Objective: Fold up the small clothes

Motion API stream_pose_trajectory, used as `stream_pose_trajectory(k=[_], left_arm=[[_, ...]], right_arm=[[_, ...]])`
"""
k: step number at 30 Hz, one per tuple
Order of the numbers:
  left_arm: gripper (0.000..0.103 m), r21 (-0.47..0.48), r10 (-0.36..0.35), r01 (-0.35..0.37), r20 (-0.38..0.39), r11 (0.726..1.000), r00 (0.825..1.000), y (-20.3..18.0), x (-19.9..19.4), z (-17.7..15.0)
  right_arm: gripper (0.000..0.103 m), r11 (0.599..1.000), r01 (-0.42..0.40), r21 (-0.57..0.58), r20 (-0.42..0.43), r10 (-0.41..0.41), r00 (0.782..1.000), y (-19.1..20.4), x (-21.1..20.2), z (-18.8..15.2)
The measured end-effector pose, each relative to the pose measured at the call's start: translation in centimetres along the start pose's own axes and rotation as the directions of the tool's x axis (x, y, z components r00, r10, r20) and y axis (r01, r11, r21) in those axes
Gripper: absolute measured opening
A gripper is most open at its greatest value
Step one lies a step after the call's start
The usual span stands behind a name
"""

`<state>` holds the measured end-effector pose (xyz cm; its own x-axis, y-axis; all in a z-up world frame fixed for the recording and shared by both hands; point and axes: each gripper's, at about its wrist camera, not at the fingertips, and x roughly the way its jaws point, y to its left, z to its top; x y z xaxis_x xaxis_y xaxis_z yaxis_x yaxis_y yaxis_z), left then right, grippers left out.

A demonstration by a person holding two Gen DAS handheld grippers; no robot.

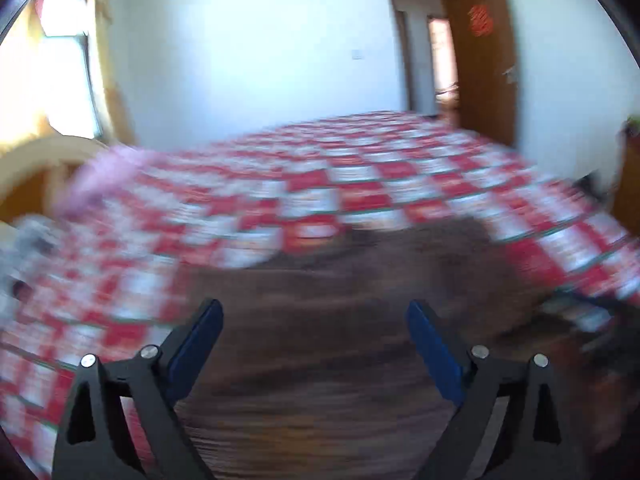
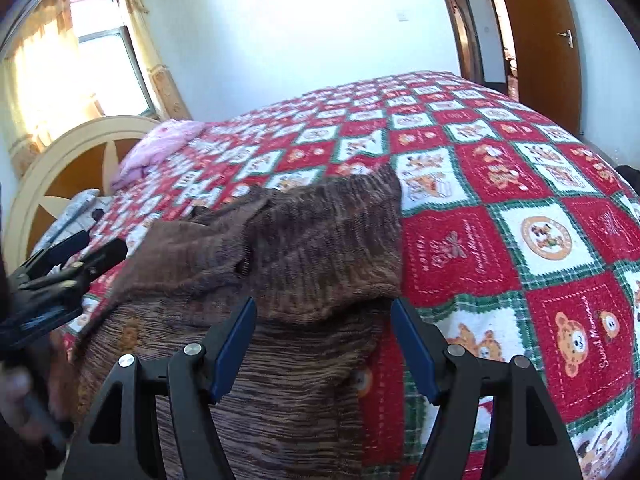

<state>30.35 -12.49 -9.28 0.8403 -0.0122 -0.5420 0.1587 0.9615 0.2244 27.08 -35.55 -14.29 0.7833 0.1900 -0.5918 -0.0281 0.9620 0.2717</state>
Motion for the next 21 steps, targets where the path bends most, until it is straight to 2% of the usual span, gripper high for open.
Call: stream_pose_trajectory(k=[2, 3, 5, 7, 8, 9, 11, 12, 14, 15, 16, 17, 19, 20, 21], left_arm=[[0.093, 0.032, 0.121, -0.12, -0.049, 0.992, 0.991, 2.5, 1.6, -1.3], [0.093, 0.032, 0.15, -0.147, -0.094, 0.989, 0.984, 4.1, 2.6, -2.1], [0.088, 0.02, 0.143, -0.141, -0.204, 0.99, 0.969, 6.7, 4.6, -3.8], [0.088, 0.028, 0.16, -0.158, -0.257, 0.987, 0.953, 8.0, 5.6, -5.3], [0.09, 0.043, 0.173, -0.168, -0.263, 0.985, 0.949, 7.9, 5.8, -6.0], [0.091, 0.04, 0.176, -0.171, -0.246, 0.984, 0.953, 8.2, 5.8, -6.3], [0.097, 0.042, 0.214, -0.21, -0.242, 0.977, 0.946, 8.1, 5.9, -6.1], [0.097, 0.032, 0.25, -0.25, -0.243, 0.968, 0.937, 8.5, 5.9, -5.9], [0.098, -0.004, 0.288, -0.299, -0.261, 0.954, 0.921, 9.2, 6.2, -6.3], [0.098, -0.038, 0.274, -0.295, -0.273, 0.955, 0.922, 9.6, 6.3, -6.6], [0.099, -0.067, 0.274, -0.303, -0.28, 0.951, 0.92, 10.3, 6.1, -6.8], [0.101, -0.073, 0.297, -0.33, -0.287, 0.941, 0.911, 10.7, 6.0, -7.0], [0.101, -0.095, 0.312, -0.35, -0.281, 0.932, 0.908, 11.5, 5.4, -7.8], [0.101, -0.091, 0.338, -0.378, -0.293, 0.921, 0.894, 11.9, 5.4, -8.2], [0.101, -0.098, 0.337, -0.381, -0.304, 0.919, 0.891, 12.2, 5.6, -8.7]], right_arm=[[0.07, 1.0, -0.019, -0.011, -0.003, 0.019, 1.0, 0.8, -0.2, 0.4], [0.07, 0.999, -0.034, -0.02, -0.004, 0.034, 0.999, 1.5, -0.2, 0.8], [0.07, 0.997, -0.068, -0.047, -0.005, 0.067, 0.998, 3.0, 0.1, 2.0], [0.07, 0.993, -0.1, -0.062, -0.019, 0.099, 0.995, 4.4, 1.0, 3.2], [0.07, 0.991, -0.116, -0.063, -0.035, 0.114, 0.993, 4.9, 1.6, 3.6], [0.067, 0.989, -0.135, -0.06, -0.059, 0.132, 0.99, 5.6, 2.5, 4.3], [0.061, 0.991, -0.127, -0.047, -0.132, 0.12, 0.984, 6.5, 5.1, 5.1], [0.054, 0.995, -0.099, -0.025, -0.197, 0.092, 0.976, 6.9, 6.9, 5.1], [0.05, 0.994, -0.105, 0.025, -0.286, 0.108, 0.952, 7.2, 9.3, 4.4], [0.04, 0.993, -0.12, 0.023, -0.318, 0.121, 0.94, 7.8, 10.0, 3.6], [0.031, 0.994, -0.106, -0.011, -0.327, 0.097, 0.94, 8.5, 10.0, 2.8], [0.031, 0.994, -0.09, -0.058, -0.333, 0.066, 0.941, 9.4, 9.8, 2.0], [0.031, 0.986, -0.119, -0.115, -0.35, 0.072, 0.934, 10.6, 8.8, 0.7], [0.031, 0.985, -0.116, -0.131, -0.344, 0.065, 0.937, 10.7, 8.4, 0.6], [0.031, 0.984, -0.106, -0.143, -0.318, 0.056, 0.946, 10.8, 7.7, 0.8]])
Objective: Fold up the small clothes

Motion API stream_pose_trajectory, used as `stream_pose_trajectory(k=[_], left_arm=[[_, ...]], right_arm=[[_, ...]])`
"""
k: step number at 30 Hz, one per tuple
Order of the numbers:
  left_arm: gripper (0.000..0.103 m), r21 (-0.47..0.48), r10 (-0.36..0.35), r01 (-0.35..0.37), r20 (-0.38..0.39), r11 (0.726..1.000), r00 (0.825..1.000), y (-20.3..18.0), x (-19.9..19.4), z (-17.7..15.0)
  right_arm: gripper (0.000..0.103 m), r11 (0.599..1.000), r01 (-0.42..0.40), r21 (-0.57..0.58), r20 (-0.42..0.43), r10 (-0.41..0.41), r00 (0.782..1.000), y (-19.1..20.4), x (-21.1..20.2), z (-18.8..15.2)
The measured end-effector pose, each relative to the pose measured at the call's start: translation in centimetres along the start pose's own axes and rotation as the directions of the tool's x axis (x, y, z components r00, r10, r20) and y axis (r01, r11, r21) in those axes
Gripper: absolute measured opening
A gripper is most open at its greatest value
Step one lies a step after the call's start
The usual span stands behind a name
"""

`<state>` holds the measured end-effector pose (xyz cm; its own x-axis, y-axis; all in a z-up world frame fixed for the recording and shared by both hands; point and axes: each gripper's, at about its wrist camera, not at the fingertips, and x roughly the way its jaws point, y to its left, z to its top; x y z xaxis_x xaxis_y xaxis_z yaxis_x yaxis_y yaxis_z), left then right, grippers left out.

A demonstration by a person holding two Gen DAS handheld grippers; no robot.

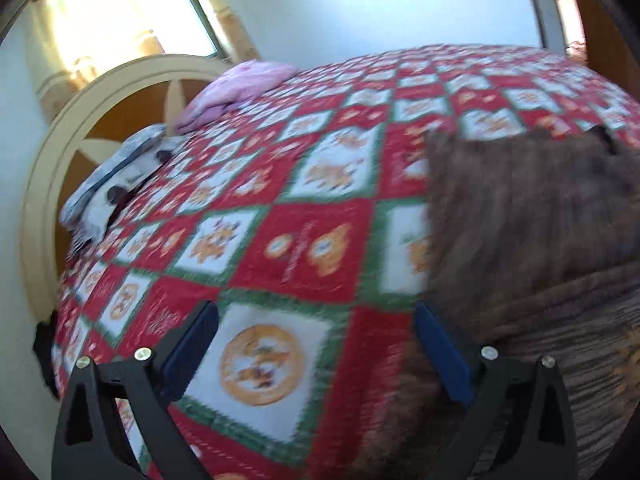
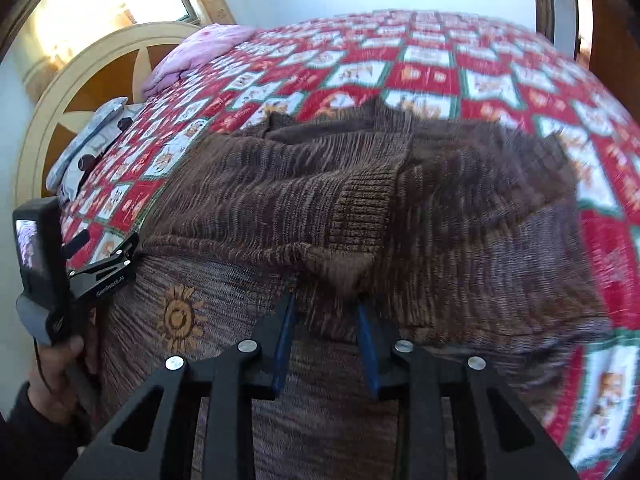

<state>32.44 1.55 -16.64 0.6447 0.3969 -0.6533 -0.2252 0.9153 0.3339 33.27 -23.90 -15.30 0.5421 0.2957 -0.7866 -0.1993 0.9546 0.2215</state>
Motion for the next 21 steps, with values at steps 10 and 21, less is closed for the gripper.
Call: stream_pose_trajectory(k=[10, 21], left_arm=[[0.103, -0.084, -0.06, 0.059, -0.007, 0.995, 0.998, 1.0, 0.8, -0.4], [0.103, -0.142, -0.016, 0.014, -0.014, 0.99, 1.0, 1.7, 1.1, -0.9]], right_arm=[[0.039, 0.984, 0.031, 0.174, 0.015, -0.035, 0.999, -4.6, 3.6, 8.7], [0.007, 0.979, 0.205, 0.013, 0.119, -0.205, 0.971, -0.9, 3.0, 8.8]])
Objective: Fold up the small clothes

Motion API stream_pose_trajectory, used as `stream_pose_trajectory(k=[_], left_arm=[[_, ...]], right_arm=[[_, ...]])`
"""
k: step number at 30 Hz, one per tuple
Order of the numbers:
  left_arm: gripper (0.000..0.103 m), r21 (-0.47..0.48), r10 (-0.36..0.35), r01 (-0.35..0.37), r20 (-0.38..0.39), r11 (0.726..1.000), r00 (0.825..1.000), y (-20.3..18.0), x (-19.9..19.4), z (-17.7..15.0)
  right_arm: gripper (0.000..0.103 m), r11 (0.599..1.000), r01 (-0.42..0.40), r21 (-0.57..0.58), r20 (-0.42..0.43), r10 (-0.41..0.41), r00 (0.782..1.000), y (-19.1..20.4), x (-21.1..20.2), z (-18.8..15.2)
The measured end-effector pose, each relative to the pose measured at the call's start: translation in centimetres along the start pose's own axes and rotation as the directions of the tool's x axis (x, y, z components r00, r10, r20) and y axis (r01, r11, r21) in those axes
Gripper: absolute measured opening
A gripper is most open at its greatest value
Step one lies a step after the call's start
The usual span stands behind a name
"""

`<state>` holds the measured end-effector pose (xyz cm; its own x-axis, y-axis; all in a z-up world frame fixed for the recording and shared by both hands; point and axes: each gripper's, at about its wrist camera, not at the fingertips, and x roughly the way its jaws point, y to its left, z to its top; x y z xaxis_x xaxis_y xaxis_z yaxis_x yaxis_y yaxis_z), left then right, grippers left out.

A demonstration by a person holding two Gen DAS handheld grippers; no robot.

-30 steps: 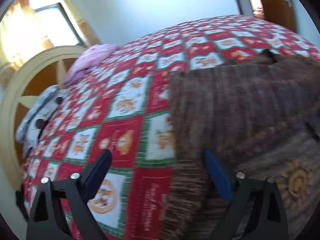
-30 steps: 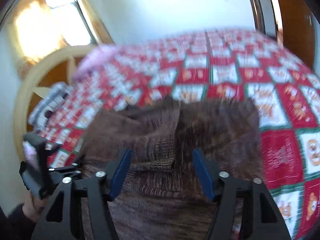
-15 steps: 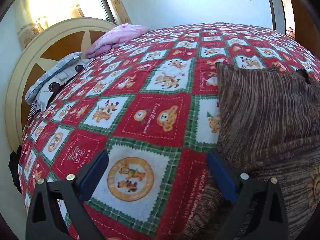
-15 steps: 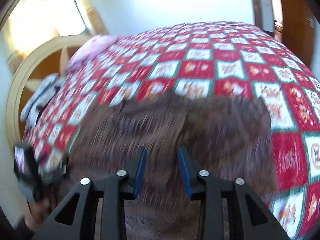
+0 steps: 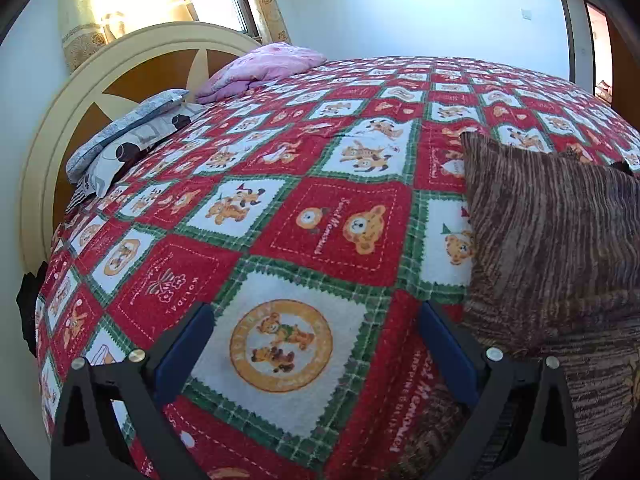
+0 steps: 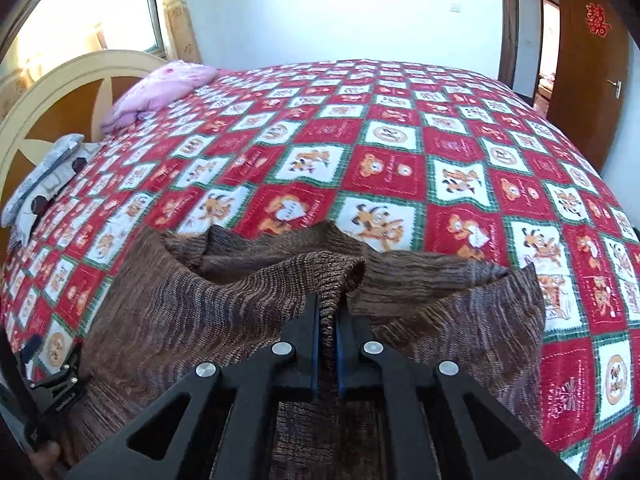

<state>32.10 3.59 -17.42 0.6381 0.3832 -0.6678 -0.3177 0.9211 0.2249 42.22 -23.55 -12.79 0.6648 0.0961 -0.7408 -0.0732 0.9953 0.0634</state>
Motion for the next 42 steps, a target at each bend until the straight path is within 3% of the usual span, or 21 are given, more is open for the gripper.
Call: stream_pose_trajectory(k=[2, 3, 5, 9, 11, 13, 15, 19, 23, 26, 30, 35, 42], left_arm=[[0.103, -0.006, 0.0, 0.0, -0.004, 1.0, 1.0, 0.1, 0.1, 0.0], [0.103, -0.015, -0.005, 0.004, -0.01, 1.0, 1.0, 0.3, 0.1, 0.0], [0.103, -0.028, -0.011, 0.011, -0.013, 1.0, 1.0, 0.6, 0.2, -0.1], [0.103, -0.036, -0.02, 0.02, -0.01, 0.999, 1.0, 0.7, 0.2, -0.3], [0.103, -0.033, -0.019, 0.019, -0.007, 0.999, 1.0, 0.7, 0.2, -0.3], [0.103, -0.035, -0.023, 0.023, -0.006, 0.999, 1.0, 0.7, 0.2, -0.3], [0.103, -0.037, -0.03, 0.029, -0.007, 0.999, 1.0, 0.7, 0.2, -0.3], [0.103, -0.061, -0.079, 0.077, -0.029, 0.995, 0.996, 1.3, 0.4, -0.3], [0.103, -0.067, -0.163, 0.159, -0.049, 0.985, 0.985, 2.0, 0.0, -0.6], [0.103, -0.038, -0.217, 0.215, -0.085, 0.976, 0.972, 2.4, -1.8, -1.7], [0.103, 0.035, -0.287, 0.29, -0.075, 0.956, 0.955, 3.3, -5.3, -3.8], [0.103, 0.094, -0.33, 0.341, -0.114, 0.935, 0.937, 4.3, -7.7, -6.1], [0.103, 0.143, -0.355, 0.369, -0.116, 0.918, 0.928, 5.9, -10.9, -9.0]], right_arm=[[0.032, 0.999, 0.038, -0.012, -0.056, -0.039, 0.998, -0.4, 1.4, -0.5], [0.049, 0.997, 0.081, -0.017, -0.08, -0.082, 0.993, -0.7, 1.9, -0.9], [0.049, 0.996, 0.09, 0.007, -0.037, -0.09, 0.995, -1.2, 0.9, -1.5], [0.049, 0.998, -0.061, 0.005, 0.103, 0.06, 0.993, -0.1, -3.9, -3.1], [0.049, 0.988, -0.141, -0.067, 0.089, 0.146, 0.985, 1.8, -4.6, -4.4], [0.049, 0.968, -0.224, -0.117, -0.002, 0.225, 0.974, 3.2, -3.6, -5.8], [0.049, 0.978, -0.173, -0.12, -0.087, 0.164, 0.983, 3.2, -1.4, -7.2], [0.049, 0.983, -0.184, -0.028, -0.1, 0.18, 0.978, 1.6, -1.4, -7.8], [0.049, 0.986, -0.145, -0.087, -0.13, 0.133, 0.983, 2.0, -1.9, -8.9], [0.05, 0.99, -0.137, -0.046, -0.091, 0.132, 0.987, 1.1, -4.1, -9.5], [0.052, 0.99, -0.137, -0.018, -0.052, 0.136, 0.989, 0.0, -7.9, -11.2], [0.052, 0.995, -0.103, -0.009, -0.058, 0.103, 0.993, -1.2, -11.8, -14.7], [0.053, 0.99, -0.109, 0.089, -0.099, 0.118, 0.988, -3.9, -15.4, -20.6]])
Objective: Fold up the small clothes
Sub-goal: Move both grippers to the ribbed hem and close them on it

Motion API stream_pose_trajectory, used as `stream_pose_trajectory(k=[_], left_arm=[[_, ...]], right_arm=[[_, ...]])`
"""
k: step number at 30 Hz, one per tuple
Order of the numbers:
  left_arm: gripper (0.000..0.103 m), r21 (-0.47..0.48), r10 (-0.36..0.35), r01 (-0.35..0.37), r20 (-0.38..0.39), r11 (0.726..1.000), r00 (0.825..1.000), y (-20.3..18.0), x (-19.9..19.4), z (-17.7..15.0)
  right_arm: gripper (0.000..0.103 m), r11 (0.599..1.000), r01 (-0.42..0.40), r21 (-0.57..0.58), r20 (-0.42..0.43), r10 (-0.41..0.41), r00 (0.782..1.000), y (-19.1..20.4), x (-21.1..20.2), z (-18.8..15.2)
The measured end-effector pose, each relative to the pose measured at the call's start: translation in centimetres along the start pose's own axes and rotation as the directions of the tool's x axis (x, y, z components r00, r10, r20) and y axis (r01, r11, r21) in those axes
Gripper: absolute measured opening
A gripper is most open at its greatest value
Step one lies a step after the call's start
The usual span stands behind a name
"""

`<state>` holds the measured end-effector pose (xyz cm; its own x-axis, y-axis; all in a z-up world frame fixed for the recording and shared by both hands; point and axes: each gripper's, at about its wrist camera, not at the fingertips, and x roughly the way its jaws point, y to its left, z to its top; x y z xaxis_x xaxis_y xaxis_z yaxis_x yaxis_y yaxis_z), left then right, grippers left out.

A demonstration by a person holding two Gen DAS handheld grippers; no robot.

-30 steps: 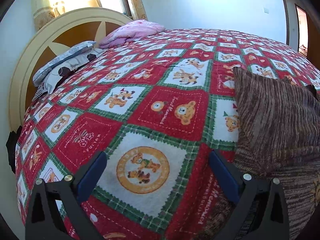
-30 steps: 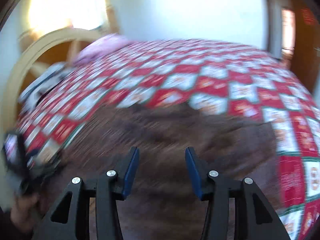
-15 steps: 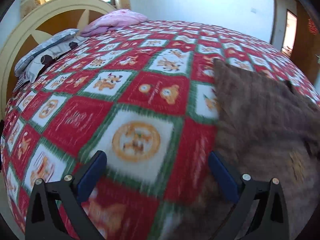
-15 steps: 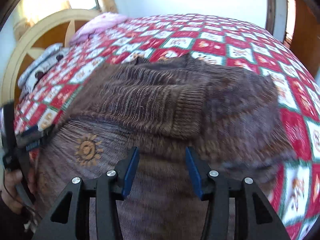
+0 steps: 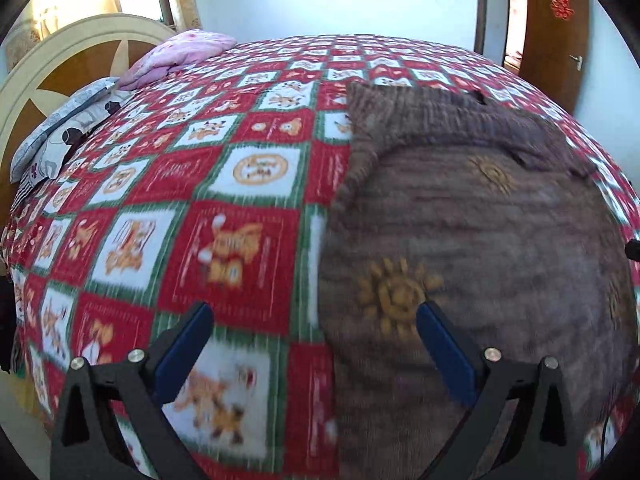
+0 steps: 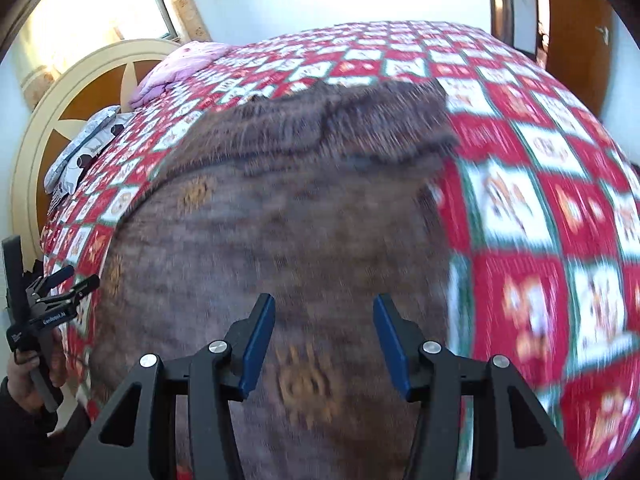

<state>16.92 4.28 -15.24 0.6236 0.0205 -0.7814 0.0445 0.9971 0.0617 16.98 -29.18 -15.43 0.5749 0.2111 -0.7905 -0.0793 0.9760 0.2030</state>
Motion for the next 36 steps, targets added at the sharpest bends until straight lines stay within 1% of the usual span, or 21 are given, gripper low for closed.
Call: stream_pose_trajectory(k=[3, 6, 8, 11, 13, 17, 21, 22, 25, 28, 31, 33, 36], left_arm=[[0.103, 0.015, -0.018, 0.018, 0.003, 1.0, 1.0, -0.3, -1.2, -1.3], [0.103, 0.019, -0.056, 0.057, -0.019, 0.998, 0.998, -0.7, -2.0, -2.5], [0.103, 0.034, -0.061, 0.062, -0.027, 0.998, 0.998, -1.1, -2.3, -3.1], [0.103, 0.055, -0.054, 0.057, -0.06, 0.997, 0.997, -1.8, -2.1, -4.0], [0.101, 0.051, -0.065, 0.069, -0.09, 0.996, 0.994, -2.0, -1.9, -4.7], [0.099, 0.047, -0.081, 0.088, -0.129, 0.995, 0.988, -2.5, -1.7, -5.7], [0.099, 0.068, -0.091, 0.102, -0.15, 0.992, 0.984, -3.5, -1.5, -6.6], [0.097, 0.068, -0.098, 0.11, -0.161, 0.992, 0.982, -3.6, -1.3, -6.8], [0.096, 0.059, -0.105, 0.116, -0.159, 0.992, 0.982, -3.7, -1.3, -7.1], [0.093, 0.056, -0.115, 0.126, -0.169, 0.99, 0.979, -3.8, -1.5, -7.3], [0.09, 0.027, -0.151, 0.16, -0.196, 0.987, 0.969, -3.6, -1.7, -7.8], [0.089, 0.048, -0.144, 0.156, -0.195, 0.987, 0.97, -4.0, -1.9, -8.0], [0.088, 0.053, -0.15, 0.163, -0.197, 0.985, 0.969, -4.2, -2.1, -8.3]], right_arm=[[0.053, 0.999, 0.018, 0.026, -0.023, -0.018, 1.0, -0.8, -0.8, -2.3], [0.053, 0.999, 0.021, 0.047, -0.042, -0.019, 0.999, -1.3, -1.5, -4.2], [0.053, 0.999, 0.023, 0.048, -0.053, -0.021, 0.998, -1.3, -1.8, -5.4], [0.053, 0.997, 0.026, 0.07, -0.076, -0.021, 0.997, -1.6, -1.8, -7.2], [0.053, 0.996, 0.032, 0.08, -0.1, -0.024, 0.995, -1.6, -1.6, -8.6], [0.053, 0.996, 0.042, 0.073, -0.101, -0.034, 0.994, -1.2, -2.3, -10.4], [0.053, 0.996, 0.054, 0.073, -0.113, -0.045, 0.993, -1.0, -2.6, -11.5], [0.053, 0.996, 0.055, 0.075, -0.113, -0.046, 0.993, -1.0, -2.7, -11.6], [0.053, 0.995, 0.064, 0.071, -0.116, -0.056, 0.992, -0.9, -2.7, -11.7], [0.053, 0.995, 0.062, 0.077, -0.124, -0.053, 0.991, -0.9, -2.5, -11.7], [0.053, 0.996, 0.059, 0.074, -0.129, -0.049, 0.99, -0.8, -2.5, -11.8], [0.053, 0.996, 0.055, 0.071, -0.13, -0.046, 0.99, -0.7, -2.4, -11.9], [0.053, 0.997, 0.051, 0.065, -0.138, -0.042, 0.99, -0.5, -2.3, -12.0]])
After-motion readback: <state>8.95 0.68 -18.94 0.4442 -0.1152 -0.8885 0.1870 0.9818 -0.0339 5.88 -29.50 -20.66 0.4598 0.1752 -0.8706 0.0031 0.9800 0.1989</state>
